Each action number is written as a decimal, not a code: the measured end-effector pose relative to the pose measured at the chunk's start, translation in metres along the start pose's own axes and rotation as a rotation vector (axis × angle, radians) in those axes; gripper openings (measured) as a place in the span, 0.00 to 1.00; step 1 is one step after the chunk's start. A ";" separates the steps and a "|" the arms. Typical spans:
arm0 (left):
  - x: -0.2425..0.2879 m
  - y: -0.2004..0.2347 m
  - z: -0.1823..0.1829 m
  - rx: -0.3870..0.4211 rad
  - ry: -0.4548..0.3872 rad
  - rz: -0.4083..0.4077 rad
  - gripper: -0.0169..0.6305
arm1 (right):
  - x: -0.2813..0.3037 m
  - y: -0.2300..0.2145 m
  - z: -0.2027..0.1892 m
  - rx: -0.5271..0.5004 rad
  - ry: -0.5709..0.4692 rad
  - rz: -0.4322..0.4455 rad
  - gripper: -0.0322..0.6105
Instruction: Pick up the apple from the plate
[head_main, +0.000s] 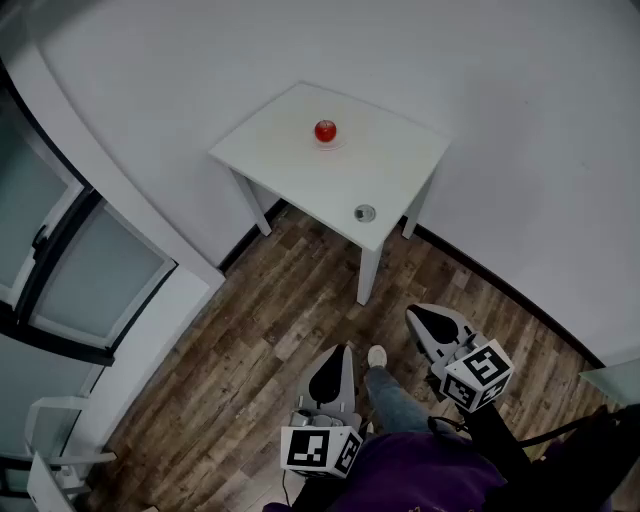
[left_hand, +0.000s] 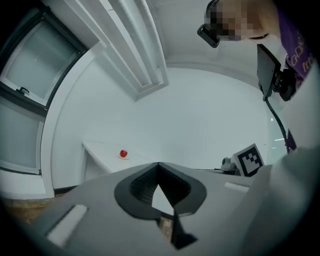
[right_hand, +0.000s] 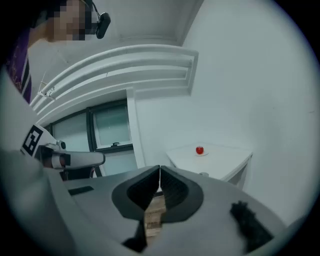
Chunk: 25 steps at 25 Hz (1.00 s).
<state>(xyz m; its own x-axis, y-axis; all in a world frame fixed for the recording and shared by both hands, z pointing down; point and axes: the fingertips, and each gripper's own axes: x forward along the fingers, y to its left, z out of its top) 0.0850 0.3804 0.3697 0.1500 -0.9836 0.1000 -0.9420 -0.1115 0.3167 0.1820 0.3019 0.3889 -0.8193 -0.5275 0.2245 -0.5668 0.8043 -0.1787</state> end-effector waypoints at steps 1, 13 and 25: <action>0.010 0.001 0.001 0.002 0.000 0.000 0.04 | 0.006 -0.008 0.004 -0.003 -0.004 -0.002 0.07; 0.129 0.022 0.025 0.024 0.004 0.024 0.04 | 0.092 -0.098 0.041 0.008 0.003 0.067 0.07; 0.214 0.026 0.020 -0.007 0.063 0.006 0.04 | 0.150 -0.165 0.059 0.007 0.006 0.108 0.07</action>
<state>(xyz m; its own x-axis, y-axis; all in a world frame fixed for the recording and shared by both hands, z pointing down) 0.0865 0.1642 0.3802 0.1632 -0.9734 0.1607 -0.9409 -0.1046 0.3223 0.1478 0.0741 0.3951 -0.8753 -0.4360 0.2094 -0.4756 0.8544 -0.2093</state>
